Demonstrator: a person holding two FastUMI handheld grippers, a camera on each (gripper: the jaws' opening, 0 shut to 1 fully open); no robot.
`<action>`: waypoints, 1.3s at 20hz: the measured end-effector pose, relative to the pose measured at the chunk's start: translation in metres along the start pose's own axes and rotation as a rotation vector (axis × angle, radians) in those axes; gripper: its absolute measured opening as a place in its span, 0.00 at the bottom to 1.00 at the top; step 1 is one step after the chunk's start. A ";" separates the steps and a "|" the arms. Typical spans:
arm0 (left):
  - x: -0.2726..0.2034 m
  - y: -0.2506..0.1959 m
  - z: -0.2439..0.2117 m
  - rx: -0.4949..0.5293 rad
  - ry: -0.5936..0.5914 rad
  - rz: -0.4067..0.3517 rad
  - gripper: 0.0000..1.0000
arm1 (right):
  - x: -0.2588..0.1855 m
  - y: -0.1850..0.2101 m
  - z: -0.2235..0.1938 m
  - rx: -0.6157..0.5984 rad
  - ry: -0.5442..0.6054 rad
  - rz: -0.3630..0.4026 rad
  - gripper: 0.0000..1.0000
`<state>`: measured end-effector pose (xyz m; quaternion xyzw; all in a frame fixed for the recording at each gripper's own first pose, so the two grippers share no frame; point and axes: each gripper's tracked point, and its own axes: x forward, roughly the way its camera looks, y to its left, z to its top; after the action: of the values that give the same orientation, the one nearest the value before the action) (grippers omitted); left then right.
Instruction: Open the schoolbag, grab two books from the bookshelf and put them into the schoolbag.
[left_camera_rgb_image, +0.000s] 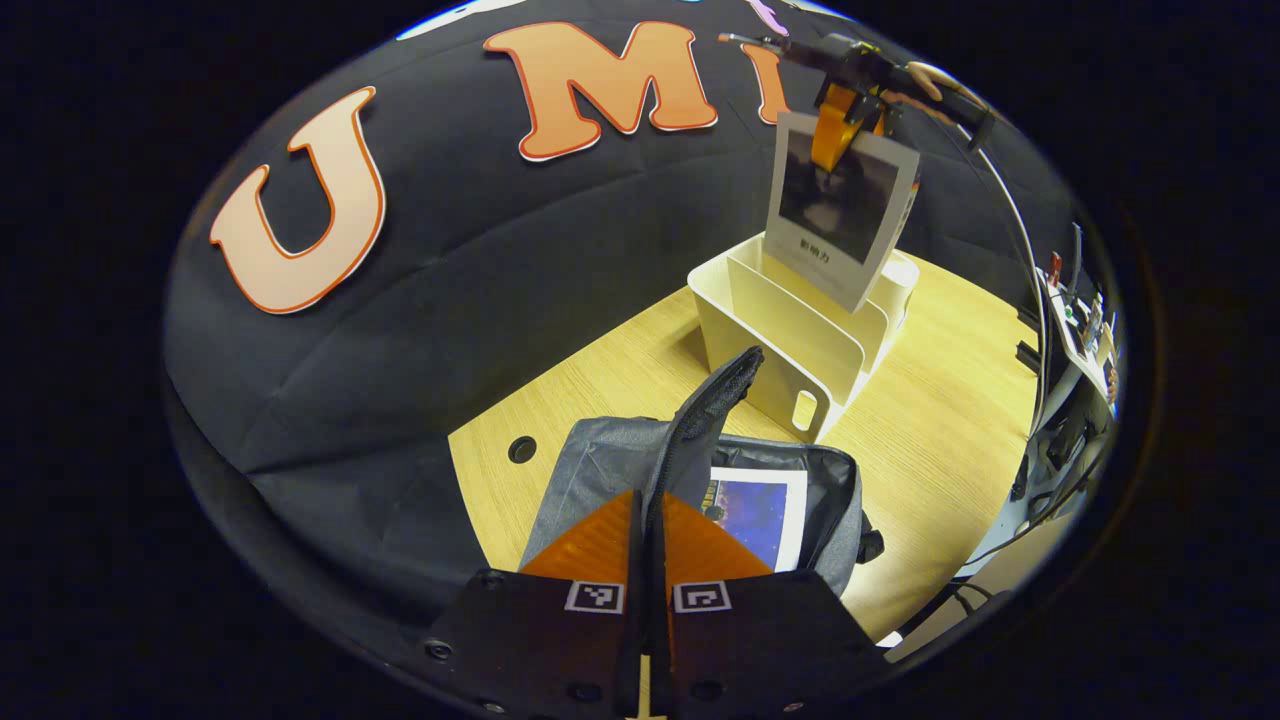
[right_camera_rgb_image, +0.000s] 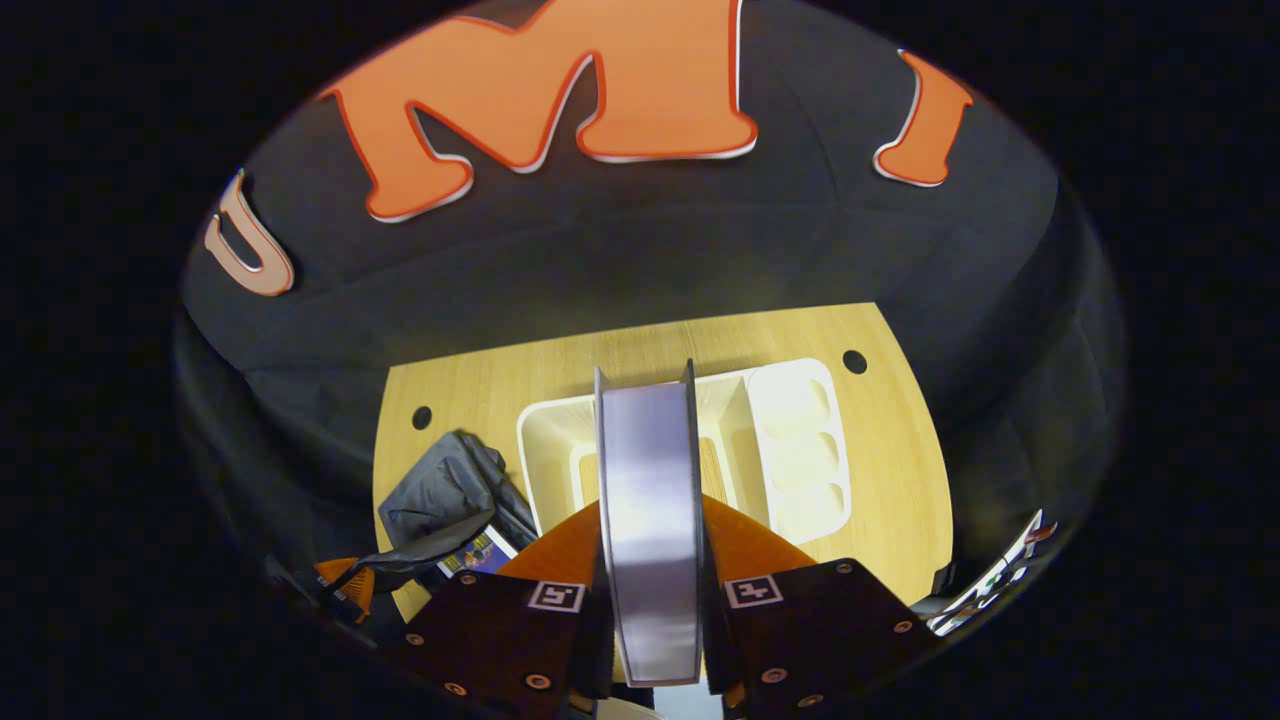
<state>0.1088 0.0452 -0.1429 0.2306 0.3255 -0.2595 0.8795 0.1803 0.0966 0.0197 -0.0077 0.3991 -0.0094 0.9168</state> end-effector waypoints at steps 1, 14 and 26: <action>-0.001 0.000 -0.001 0.001 -0.003 -0.007 0.04 | -0.018 0.005 0.001 0.004 -0.025 0.021 0.36; -0.004 0.007 0.011 0.090 -0.004 -0.097 0.02 | -0.096 0.067 -0.153 0.363 -0.127 0.373 0.36; -0.019 0.009 0.028 0.182 -0.004 -0.097 0.01 | 0.055 0.137 -0.251 0.898 -0.050 0.644 0.36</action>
<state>0.1141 0.0423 -0.1086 0.2929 0.3095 -0.3308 0.8420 0.0360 0.2307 -0.1943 0.5064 0.3163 0.1022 0.7956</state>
